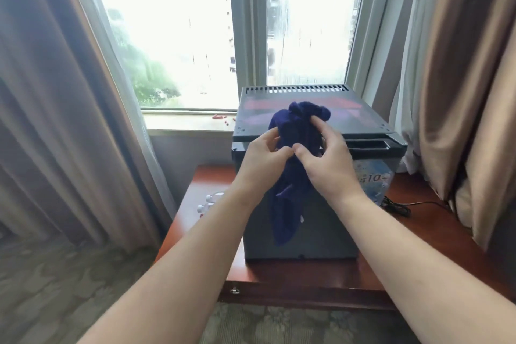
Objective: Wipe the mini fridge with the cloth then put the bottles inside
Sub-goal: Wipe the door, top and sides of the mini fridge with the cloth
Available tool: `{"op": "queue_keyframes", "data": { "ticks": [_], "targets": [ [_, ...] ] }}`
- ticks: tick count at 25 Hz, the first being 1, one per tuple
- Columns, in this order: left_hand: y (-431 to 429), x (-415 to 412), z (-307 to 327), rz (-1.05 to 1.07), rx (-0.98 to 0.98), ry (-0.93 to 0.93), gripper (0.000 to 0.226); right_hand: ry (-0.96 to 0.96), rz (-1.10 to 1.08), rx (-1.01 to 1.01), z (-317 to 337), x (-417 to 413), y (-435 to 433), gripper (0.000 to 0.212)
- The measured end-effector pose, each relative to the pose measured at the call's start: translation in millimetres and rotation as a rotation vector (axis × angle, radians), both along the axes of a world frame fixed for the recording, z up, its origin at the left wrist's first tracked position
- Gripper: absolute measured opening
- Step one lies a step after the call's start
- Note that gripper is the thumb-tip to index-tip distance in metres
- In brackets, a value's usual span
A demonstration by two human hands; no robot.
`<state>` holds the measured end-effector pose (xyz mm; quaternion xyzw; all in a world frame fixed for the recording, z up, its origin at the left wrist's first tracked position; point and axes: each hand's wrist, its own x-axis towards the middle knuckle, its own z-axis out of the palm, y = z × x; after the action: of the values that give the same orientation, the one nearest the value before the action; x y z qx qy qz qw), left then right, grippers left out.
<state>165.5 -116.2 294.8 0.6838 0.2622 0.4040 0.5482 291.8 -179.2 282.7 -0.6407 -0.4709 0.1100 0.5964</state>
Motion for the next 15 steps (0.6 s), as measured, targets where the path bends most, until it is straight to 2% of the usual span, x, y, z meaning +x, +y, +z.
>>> {"op": "queue_keyframes", "data": {
  "ticks": [2, 3, 5, 7, 8, 11, 15],
  "targets": [
    [12.6, -0.6, 18.8, -0.048, 0.158, 0.055, 0.055, -0.198, 0.008, 0.061, 21.3, -3.1, 5.8, 0.065],
    [20.6, 1.0, 25.1, -0.055, 0.239, 0.138, 0.06, -0.278, 0.014, 0.059, 28.4, -1.3, 9.6, 0.067],
    [39.8, 2.4, 27.3, 0.019, 0.407, 0.511, 0.066, -0.45, 0.027, -0.119, 31.2, 7.4, 16.9, 0.066],
    [54.5, -2.3, 15.3, 0.131, 0.498, 0.983, 0.08, -0.627, -0.011, -0.434, 19.2, 14.8, 21.6, 0.06],
    [54.8, -3.2, 7.1, 0.139, 0.514, 1.088, 0.086, -0.648, -0.038, -0.511, 10.6, 19.8, 22.3, 0.058],
    [56.2, 2.5, -9.0, 0.161, 0.627, 1.071, 0.08, -0.539, -0.056, -0.42, 2.7, 25.9, 26.3, 0.059],
    [74.1, 28.1, 0.6, 0.087, 0.678, 0.972, 0.047, -0.517, -0.011, -0.398, 11.2, 46.6, 58.1, 0.061]
  ]
}}
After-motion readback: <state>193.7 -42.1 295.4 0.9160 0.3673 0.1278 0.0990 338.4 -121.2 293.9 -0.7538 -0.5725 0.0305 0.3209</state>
